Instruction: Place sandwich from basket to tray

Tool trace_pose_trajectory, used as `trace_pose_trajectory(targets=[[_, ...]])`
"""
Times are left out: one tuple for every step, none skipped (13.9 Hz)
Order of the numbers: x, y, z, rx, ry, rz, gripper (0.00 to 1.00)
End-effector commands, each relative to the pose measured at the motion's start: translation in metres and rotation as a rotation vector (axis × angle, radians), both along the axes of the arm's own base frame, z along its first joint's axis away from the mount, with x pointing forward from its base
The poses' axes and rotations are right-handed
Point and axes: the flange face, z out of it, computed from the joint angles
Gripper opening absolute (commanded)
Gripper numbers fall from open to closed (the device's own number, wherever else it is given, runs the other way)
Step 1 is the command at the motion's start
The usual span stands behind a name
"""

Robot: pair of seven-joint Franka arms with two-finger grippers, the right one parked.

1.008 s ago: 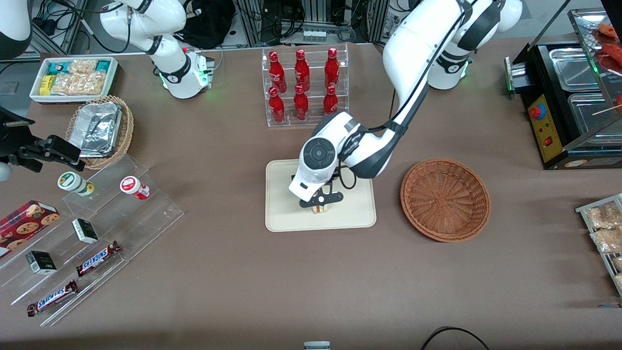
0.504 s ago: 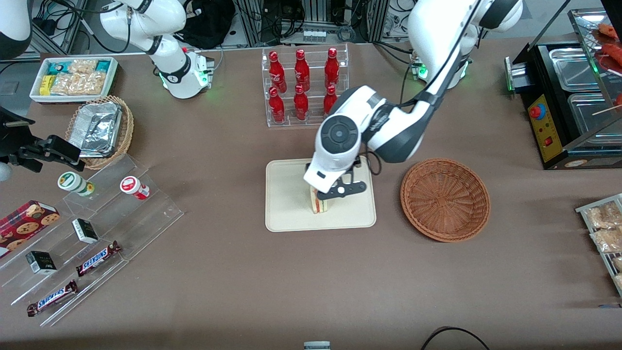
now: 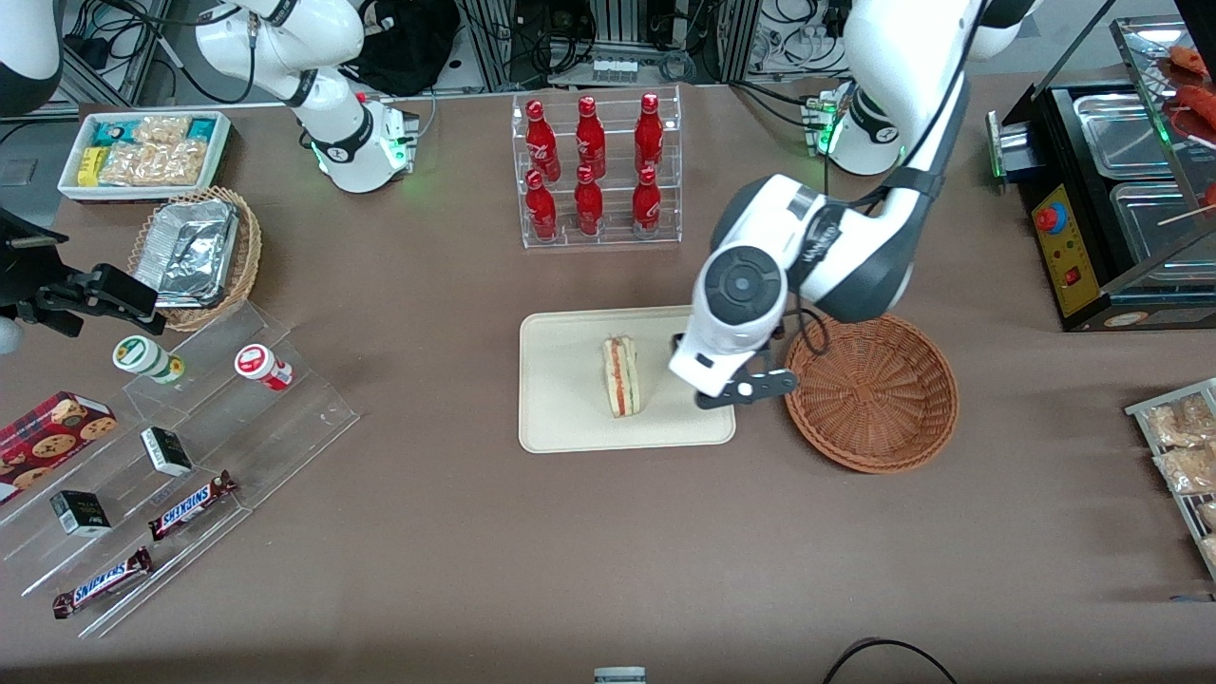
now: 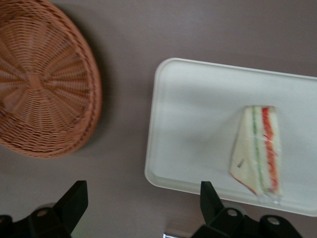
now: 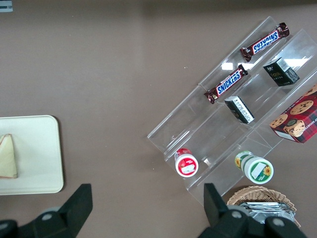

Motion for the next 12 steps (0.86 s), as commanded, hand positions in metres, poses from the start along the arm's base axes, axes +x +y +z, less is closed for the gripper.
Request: trace_pose_trajectory(targets=[[-0.002, 0.047, 0.015, 0.012, 0.009, -0.026, 1.00], [0.002, 0.065, 0.018, 0.004, 0.015, -0.032, 1.00], [0.005, 0.080, 0.022, -0.004, 0.017, -0.037, 1.00], [0.006, 0.093, 0.028, -0.012, 0.018, -0.048, 1.00], [0.008, 0.111, 0.033, -0.023, 0.020, -0.054, 1.00], [0.009, 0.129, 0.041, -0.033, 0.017, -0.059, 1.00], [0.007, 0.145, 0.051, -0.046, 0.012, -0.068, 1.00], [0.006, 0.161, 0.059, -0.055, 0.007, -0.074, 1.00], [0.002, 0.177, 0.068, -0.066, 0.004, -0.078, 1.00], [-0.003, 0.191, 0.079, -0.075, 0.005, -0.088, 1.00], [-0.010, 0.207, 0.096, -0.084, 0.014, -0.098, 1.00], [-0.014, 0.223, 0.109, -0.098, 0.024, -0.121, 1.00]])
